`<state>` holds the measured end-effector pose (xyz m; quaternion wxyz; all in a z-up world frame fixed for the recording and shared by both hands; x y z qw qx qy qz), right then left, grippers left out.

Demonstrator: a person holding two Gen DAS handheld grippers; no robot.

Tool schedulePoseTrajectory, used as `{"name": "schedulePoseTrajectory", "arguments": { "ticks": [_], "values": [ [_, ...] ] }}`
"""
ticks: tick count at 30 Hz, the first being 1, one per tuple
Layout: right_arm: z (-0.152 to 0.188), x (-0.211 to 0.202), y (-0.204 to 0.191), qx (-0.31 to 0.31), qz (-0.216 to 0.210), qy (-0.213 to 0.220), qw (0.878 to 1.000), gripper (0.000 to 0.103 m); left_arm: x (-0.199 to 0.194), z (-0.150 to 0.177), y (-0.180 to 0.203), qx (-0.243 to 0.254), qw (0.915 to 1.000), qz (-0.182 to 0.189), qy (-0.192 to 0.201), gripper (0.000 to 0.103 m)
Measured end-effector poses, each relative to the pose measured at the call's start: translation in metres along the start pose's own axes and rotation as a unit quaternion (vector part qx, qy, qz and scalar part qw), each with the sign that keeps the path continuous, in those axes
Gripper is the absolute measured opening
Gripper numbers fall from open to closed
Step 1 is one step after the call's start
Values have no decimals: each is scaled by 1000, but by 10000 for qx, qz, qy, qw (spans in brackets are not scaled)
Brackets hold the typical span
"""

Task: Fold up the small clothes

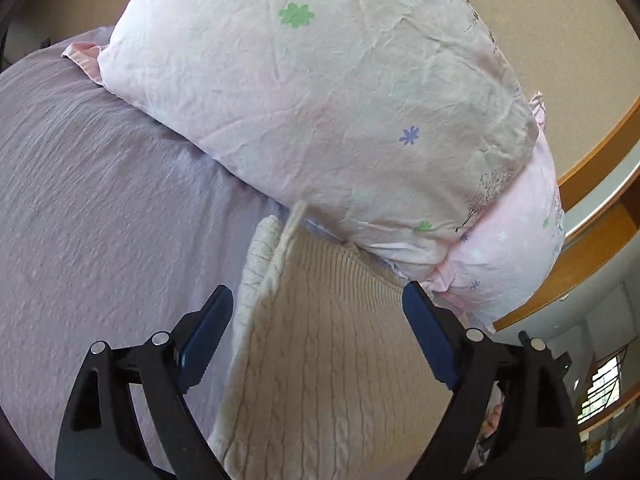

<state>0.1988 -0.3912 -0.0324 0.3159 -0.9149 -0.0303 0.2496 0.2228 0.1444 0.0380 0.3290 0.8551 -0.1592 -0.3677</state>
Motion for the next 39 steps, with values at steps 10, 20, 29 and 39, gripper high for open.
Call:
{"name": "schedulePoseTrajectory", "arguments": {
  "ticks": [10,20,29,39],
  "values": [
    [3,0,-10,6,-389,-257,9989,100,19,29,-38,-501,9940,338,-906,42],
    [-1,-21,-24,-315,-746,-26,9967,100,33,31,34,-1347,9661,2131,-562,20],
    [-12,-55,-1,-399,-553,81,9976,100,204,118,207,-1547,8740,3757,-2666,17],
    [13,-20,1,-854,-517,-1713,9802,59,111,60,151,-132,9682,2215,-1156,79]
  ]
}}
Point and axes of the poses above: each gripper's, at about its wrist camera, not at the fingertips, and x roughly the way its jaws point, y to its right, z to its underside, the point moved 2 cm from there along x, roughly the way its jaws point, and after that the axes turned 5 degrees about z, right-handed, at the moved point
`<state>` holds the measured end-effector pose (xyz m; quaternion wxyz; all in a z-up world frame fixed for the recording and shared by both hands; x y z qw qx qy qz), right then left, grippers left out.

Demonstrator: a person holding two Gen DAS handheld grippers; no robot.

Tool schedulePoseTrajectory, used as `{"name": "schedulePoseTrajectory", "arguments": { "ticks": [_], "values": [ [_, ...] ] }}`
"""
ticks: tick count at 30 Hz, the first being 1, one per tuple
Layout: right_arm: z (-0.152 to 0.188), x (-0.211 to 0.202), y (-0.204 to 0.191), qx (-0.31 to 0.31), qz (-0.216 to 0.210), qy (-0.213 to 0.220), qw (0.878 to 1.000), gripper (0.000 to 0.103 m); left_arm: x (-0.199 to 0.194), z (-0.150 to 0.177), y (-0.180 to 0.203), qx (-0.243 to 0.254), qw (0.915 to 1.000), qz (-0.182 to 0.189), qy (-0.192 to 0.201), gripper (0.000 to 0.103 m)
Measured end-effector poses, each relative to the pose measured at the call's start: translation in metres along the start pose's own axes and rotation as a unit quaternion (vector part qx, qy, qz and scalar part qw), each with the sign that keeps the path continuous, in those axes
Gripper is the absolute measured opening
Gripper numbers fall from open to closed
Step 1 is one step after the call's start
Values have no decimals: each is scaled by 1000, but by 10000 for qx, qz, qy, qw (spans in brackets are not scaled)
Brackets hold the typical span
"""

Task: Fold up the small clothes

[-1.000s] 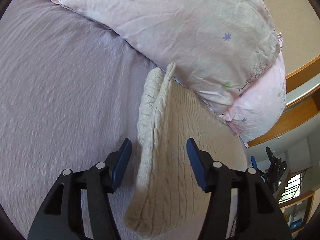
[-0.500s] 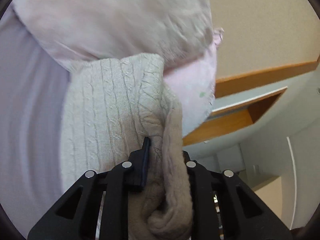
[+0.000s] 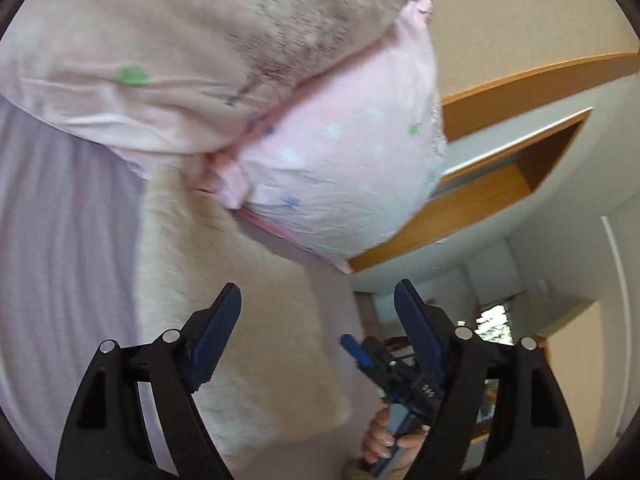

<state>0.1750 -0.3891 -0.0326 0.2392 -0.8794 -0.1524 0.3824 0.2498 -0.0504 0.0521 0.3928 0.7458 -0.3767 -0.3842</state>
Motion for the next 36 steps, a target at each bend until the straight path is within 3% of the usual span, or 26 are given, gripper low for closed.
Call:
{"name": "schedulePoseTrajectory", "arguments": {
  "ticks": [2,4,5,8,10,11,12,14,15,18,19,20,21,22,23,24,25,28,30,32,34,36],
  "values": [
    [5,17,-6,-133,252,-214,9994,55,-4,-1,-15,72,9979,-646,22,79],
    [11,31,-11,-298,344,-312,9985,42,-3,6,-27,120,9944,-1044,-91,79],
    [14,36,-14,-440,418,-346,9976,10,1,9,-31,126,9930,-1162,-184,80],
    [7,20,-6,-295,930,335,9947,9,12,20,-42,159,9894,-1352,-496,80],
    [1,14,13,248,862,405,9951,9,21,26,-43,277,9874,-1412,-656,82],
    [2,15,20,402,769,294,9958,16,26,29,-43,324,9870,-1416,-693,83],
    [4,17,24,500,784,161,9955,25,29,31,-42,334,9871,-1400,-703,84],
    [8,19,30,596,846,-3,9946,80,36,34,-45,318,9864,-1388,-818,84],
    [9,21,31,607,721,-59,9955,83,41,36,-44,281,9865,-1375,-847,84],
    [14,32,38,830,347,-483,9948,81,47,40,-39,403,9881,-1254,-798,85],
    [16,38,40,913,274,-635,9934,76,49,43,-39,363,9894,-1153,-807,84],
    [21,43,43,1024,66,-751,9919,52,50,44,-39,344,9895,-1190,-747,80],
    [24,43,44,1177,-113,-714,9904,41,50,44,-40,278,9901,-1150,-754,67],
    [26,42,43,1250,-301,-684,9893,35,47,43,-41,203,9915,-1067,-718,55],
    [28,40,40,1261,-406,-665,9890,33,42,41,-42,173,9926,-973,-702,49],
    [30,38,33,1201,-512,-635,9894,32,34,39,-40,212,9933,-894,-700,41],
    [33,38,24,1120,-634,-650,9895,31,24,37,-36,343,9930,-849,-750,39],
    [45,51,-16,730,-999,-919,9881,30,-21,33,-24,978,9865,-1172,-596,39],
    [54,64,-44,352,-999,-1045,9889,31,-48,27,-28,1120,9828,-1390,-474,40],
    [60,77,-61,67,-733,-1108,9911,38,-66,21,-43,1084,9772,-1767,-451,46],
    [60,65,-67,-19,-451,-761,9961,44,-82,21,-54,1012,9734,-2021,-369,49],
    [62,33,-70,-104,-400,-152,9990,45,-103,28,-45,1333,9672,-2162,-73,53]
  ]
}}
Point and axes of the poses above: each gripper's, at about its wrist camera, not at the fingertips, and x roughly the way its jaws point, y to its right, z to its underside, the point moved 2 cm from there along x, roughly the way its jaws point, and after that the axes turned 5 degrees about z, right-handed, at the moved point
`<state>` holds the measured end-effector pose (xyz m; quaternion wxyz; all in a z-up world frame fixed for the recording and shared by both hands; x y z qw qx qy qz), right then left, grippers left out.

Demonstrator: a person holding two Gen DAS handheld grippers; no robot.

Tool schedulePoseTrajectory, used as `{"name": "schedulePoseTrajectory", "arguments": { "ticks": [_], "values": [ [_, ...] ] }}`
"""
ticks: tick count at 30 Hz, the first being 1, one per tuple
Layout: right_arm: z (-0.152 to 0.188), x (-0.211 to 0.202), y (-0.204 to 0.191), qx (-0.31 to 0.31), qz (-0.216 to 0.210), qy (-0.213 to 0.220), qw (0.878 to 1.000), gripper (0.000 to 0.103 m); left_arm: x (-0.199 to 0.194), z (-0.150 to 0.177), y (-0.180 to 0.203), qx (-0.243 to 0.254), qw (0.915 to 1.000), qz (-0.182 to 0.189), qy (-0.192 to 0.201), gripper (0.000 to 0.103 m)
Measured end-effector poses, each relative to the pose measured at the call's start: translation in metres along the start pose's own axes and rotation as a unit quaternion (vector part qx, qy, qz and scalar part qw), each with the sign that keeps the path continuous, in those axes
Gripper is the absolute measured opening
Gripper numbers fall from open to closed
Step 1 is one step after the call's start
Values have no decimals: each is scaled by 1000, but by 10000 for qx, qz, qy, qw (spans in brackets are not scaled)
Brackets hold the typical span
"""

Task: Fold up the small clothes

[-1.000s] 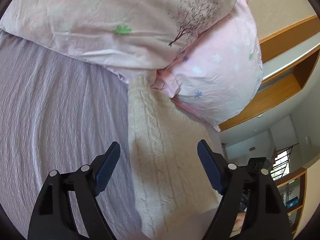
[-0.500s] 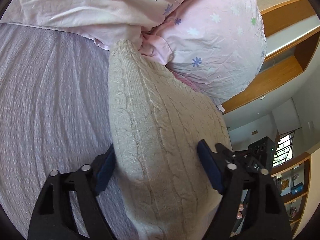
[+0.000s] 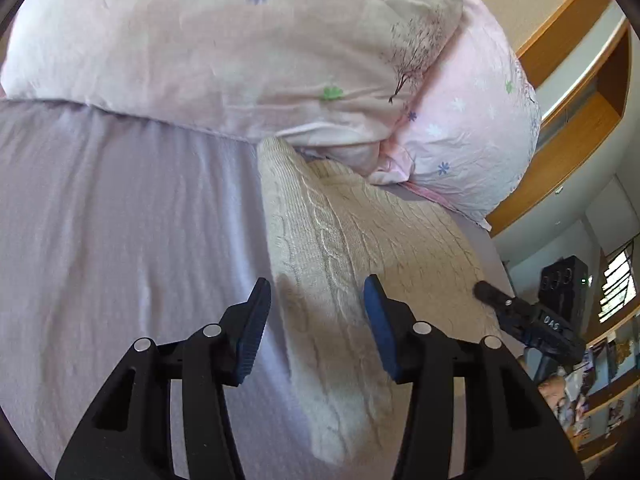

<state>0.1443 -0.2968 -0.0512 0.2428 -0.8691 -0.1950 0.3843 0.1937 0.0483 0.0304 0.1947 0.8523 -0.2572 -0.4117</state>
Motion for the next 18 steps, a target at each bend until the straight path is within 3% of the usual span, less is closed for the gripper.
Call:
{"name": "schedulePoseTrajectory", "arguments": {
  "ticks": [1,3,5,7,10,12,13,14,16,17,18],
  "values": [
    [4,-14,-3,-48,-151,124,9998,45,-13,3,4,180,9997,-111,141,64],
    [16,-26,-11,-142,-289,18,9995,45,-35,12,11,356,9980,-281,433,76],
    [26,-24,-15,-237,-205,-215,9993,41,-47,27,17,504,9966,-443,486,78],
    [31,-6,-19,-308,-118,-482,9983,5,-51,43,19,570,9958,-599,401,82],
    [29,-8,-3,103,330,41,9994,5,-46,63,25,692,9925,-982,206,92],
    [28,-11,5,261,270,30,9993,6,-45,78,31,819,9873,-1352,181,102],
    [33,-15,4,182,168,7,9997,7,-44,85,34,896,9838,-1544,160,102],
    [37,-17,0,80,137,2,9999,15,-42,90,37,962,9813,-1661,122,102],
    [48,-32,-7,-146,399,140,9990,55,-38,99,40,999,9791,-1770,-6,102],
    [53,-40,-8,-256,480,291,9981,93,-35,102,41,982,9787,-1802,-83,102],
    [60,-48,-11,-411,496,430,9970,97,-32,104,41,958,9778,-1854,-181,102]
  ]
}}
Point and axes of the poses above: each gripper's, at about its wrist camera, not at the fingertips, and x roughly the way its jaws point, y to its right, z to its underside, the point moved 2 cm from there along x, roughly the way its jaws point, and after that the axes turned 5 degrees about z, right-handed, at the moved point
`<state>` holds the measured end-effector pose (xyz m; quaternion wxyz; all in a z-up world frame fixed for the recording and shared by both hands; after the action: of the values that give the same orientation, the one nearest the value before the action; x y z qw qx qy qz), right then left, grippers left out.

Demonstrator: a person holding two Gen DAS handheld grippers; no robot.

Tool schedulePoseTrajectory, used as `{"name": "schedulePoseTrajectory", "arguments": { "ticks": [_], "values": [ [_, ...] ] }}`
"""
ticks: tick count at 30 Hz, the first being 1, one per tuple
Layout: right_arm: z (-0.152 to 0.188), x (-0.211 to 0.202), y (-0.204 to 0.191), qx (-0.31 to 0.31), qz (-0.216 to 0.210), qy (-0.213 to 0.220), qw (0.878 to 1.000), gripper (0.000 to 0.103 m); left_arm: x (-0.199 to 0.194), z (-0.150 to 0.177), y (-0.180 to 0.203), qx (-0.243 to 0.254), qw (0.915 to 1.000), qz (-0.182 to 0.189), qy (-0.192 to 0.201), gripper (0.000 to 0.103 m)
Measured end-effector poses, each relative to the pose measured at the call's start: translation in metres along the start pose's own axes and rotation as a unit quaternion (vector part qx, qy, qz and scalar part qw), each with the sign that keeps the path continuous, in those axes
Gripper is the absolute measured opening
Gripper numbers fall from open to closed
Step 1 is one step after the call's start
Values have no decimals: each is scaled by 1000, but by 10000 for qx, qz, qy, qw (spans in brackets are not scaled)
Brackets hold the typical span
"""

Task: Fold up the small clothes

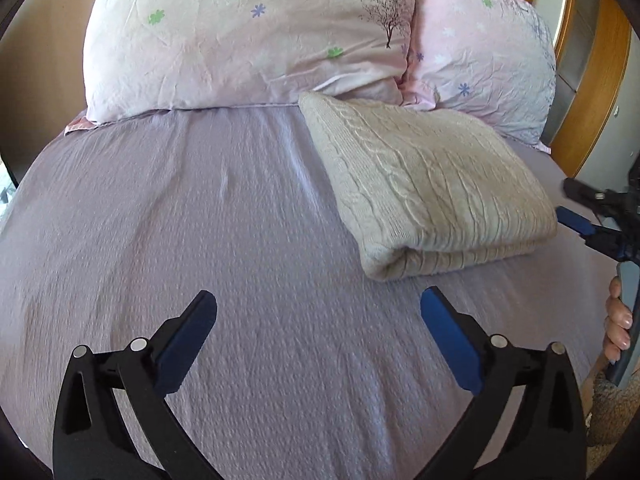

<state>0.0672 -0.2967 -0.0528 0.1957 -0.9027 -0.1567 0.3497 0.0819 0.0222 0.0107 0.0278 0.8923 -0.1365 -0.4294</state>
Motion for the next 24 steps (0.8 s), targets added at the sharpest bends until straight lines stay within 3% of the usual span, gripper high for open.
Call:
{"name": "schedulePoseTrajectory", "arguments": {
  "ticks": [1,5,8,12,17,20,24],
  "values": [
    [6,-4,-4,-173,116,23,9998,98,4,1,2,8,9999,-51,-105,102],
    [32,5,-23,-827,1336,-262,9872,101,21,7,8,83,9990,-236,-370,102],
    [44,21,-32,-1254,1576,-338,9789,101,25,8,13,211,9983,-431,-324,102],
    [51,41,-35,-1367,1834,-522,9721,101,27,8,16,278,9973,-594,-331,102],
    [57,55,-36,-1284,2000,-756,9684,101,26,9,15,287,9974,-585,-296,102],
    [61,60,-43,-1531,2257,-819,9586,101,26,9,15,294,9974,-580,-300,102],
    [62,57,-43,-1516,2250,-803,9591,101,26,10,15,320,9975,-550,-319,102]
  ]
}}
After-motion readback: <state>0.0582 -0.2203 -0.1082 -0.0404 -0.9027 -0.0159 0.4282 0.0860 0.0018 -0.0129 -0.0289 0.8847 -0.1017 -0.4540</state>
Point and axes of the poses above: each gripper's, at about its wrist camera, not at the fingertips, and x roughly the way its jaws point, y to its right, z to its underside, the point moved 2 cm from there along x, roughly the way its jaws point, and after that the axes turned 5 degrees about z, right-handed, at the moved point
